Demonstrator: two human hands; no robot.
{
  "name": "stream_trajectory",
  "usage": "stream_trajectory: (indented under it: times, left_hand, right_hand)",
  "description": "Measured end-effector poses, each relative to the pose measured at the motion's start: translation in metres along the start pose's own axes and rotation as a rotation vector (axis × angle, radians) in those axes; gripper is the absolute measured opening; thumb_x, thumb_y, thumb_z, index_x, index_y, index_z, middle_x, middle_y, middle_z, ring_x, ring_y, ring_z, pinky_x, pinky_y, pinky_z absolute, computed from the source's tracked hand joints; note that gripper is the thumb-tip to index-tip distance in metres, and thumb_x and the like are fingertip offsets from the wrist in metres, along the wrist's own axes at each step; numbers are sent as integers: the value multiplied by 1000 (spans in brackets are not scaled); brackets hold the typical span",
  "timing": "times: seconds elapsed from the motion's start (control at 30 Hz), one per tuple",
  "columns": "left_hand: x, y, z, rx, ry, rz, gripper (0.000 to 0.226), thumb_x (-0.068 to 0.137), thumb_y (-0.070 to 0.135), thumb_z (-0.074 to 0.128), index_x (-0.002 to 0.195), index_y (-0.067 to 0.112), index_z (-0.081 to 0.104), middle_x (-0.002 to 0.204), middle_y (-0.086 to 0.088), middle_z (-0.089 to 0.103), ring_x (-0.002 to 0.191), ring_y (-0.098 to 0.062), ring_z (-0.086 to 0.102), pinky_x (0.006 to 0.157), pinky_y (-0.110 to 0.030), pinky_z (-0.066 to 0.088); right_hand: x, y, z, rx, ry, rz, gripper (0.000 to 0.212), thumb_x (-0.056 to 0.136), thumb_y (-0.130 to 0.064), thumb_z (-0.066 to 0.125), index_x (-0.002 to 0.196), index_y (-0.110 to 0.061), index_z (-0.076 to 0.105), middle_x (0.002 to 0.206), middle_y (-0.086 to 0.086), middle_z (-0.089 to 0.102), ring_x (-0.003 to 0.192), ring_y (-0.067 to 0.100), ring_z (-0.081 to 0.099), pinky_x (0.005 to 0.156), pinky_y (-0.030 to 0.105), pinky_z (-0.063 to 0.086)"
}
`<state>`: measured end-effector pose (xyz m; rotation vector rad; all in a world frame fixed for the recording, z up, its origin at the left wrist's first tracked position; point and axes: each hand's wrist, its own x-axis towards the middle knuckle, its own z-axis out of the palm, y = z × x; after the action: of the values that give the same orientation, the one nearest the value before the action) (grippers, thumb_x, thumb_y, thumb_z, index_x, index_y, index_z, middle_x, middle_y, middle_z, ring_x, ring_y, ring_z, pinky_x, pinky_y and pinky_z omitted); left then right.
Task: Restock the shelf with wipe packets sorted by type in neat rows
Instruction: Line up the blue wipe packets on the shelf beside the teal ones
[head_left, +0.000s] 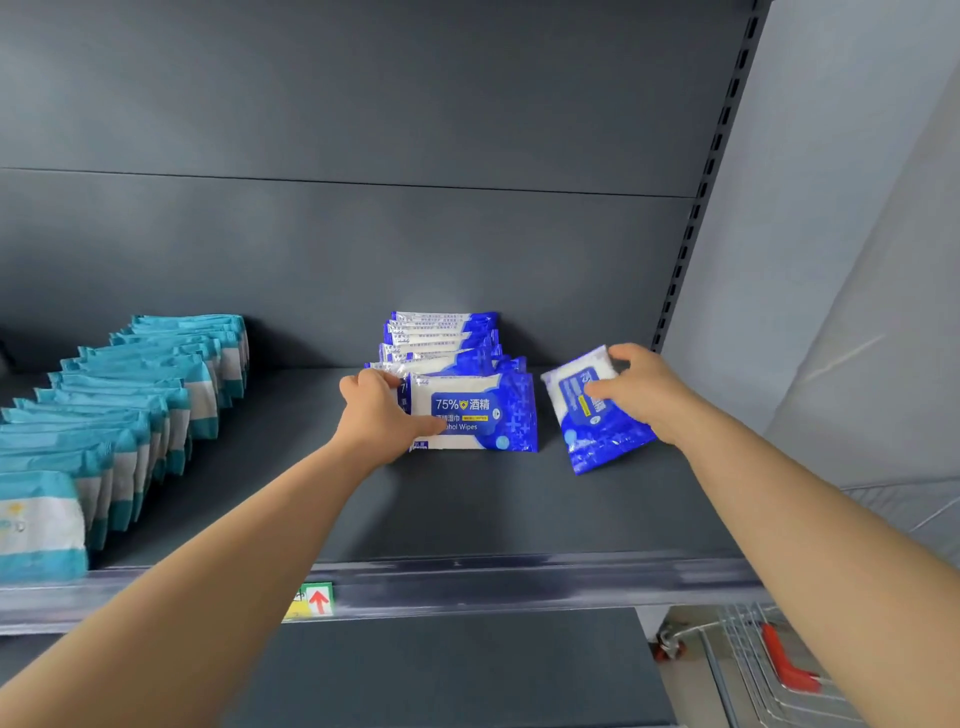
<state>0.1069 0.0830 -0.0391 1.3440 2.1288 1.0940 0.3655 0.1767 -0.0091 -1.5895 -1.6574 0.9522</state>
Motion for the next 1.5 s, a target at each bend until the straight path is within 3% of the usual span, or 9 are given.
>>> stream_trajectory:
  times: [0.17, 0.4, 0.47, 0.67, 0.8, 0.9, 1.07, 1.33, 1.5]
  left_hand:
    - [7, 4, 4, 22, 10, -3, 79, 65, 32, 87, 125, 8, 41, 128, -6, 34, 91, -17, 48, 81, -27, 39]
    - [9, -3, -8, -207, -147, 34, 27, 76, 19, 75, 96, 15, 56, 109, -9, 65, 73, -16, 69, 72, -36, 59]
    - [7, -6, -13, -233, -184, 67, 49, 73, 21, 82, 109, 17, 49, 108, -2, 65, 84, -12, 68, 76, -32, 57]
    - [2, -11, -15, -115, -121, 116, 94, 62, 30, 89, 133, 21, 28, 111, 13, 59, 92, -6, 62, 81, -26, 49]
    - [5, -16, -17, -87, -142, 144, 49, 70, 31, 84, 102, 29, 48, 94, 22, 59, 81, 4, 61, 71, -20, 52]
    - [9, -24, -25, -110, -182, 144, 52, 77, 24, 78, 117, 25, 46, 106, 16, 62, 90, 2, 62, 79, -24, 52]
    - [10, -28, -33, -121, -270, 163, 61, 77, 20, 76, 128, 26, 43, 116, 14, 64, 97, -3, 65, 82, -26, 54]
    - [-5, -19, -36, 38, -47, 160, 92, 76, 32, 78, 146, 17, 20, 140, 2, 37, 123, -16, 47, 96, -31, 43]
    - [-21, 15, -24, 386, 117, 472, 61, 85, 36, 65, 138, 16, 45, 141, -3, 45, 125, -27, 43, 103, -38, 37]
  right_hand:
    - [-16, -28, -16, 179, -101, -154, 19, 76, -4, 74, 87, -17, 66, 92, 9, 74, 75, 21, 71, 71, 35, 58]
    - [-18, -46, 47, -345, -207, -421, 33, 66, -18, 83, 97, -24, 73, 88, -10, 68, 78, 9, 63, 75, 28, 52]
    - [-20, -53, 62, -406, -162, -498, 38, 65, -28, 85, 100, -27, 69, 87, -17, 58, 77, 1, 56, 73, 26, 45]
    - [-17, -42, 65, -437, -56, -250, 125, 48, -54, 87, 146, -24, 16, 139, 3, 38, 127, 23, 41, 102, 38, 40]
    - [-13, -27, 63, -140, -307, -151, 69, 56, -35, 91, 112, -26, 52, 110, -14, 65, 93, 4, 65, 85, 31, 55]
    - [-14, -36, 76, -164, -355, -303, 37, 67, -27, 86, 94, -38, 63, 98, -21, 69, 88, -2, 66, 85, 29, 54]
    - [-16, -47, 93, -258, -318, -344, 72, 46, -65, 79, 112, -42, 60, 108, -21, 67, 96, 1, 63, 87, 33, 54]
    - [-34, -39, 73, -354, -215, -222, 93, 60, -56, 81, 134, -18, 40, 128, -11, 49, 119, 13, 51, 91, 28, 44]
    - [-51, -35, 38, -490, -112, -318, 89, 81, -59, 62, 150, -18, 24, 155, -1, 28, 135, 16, 37, 106, 32, 33]
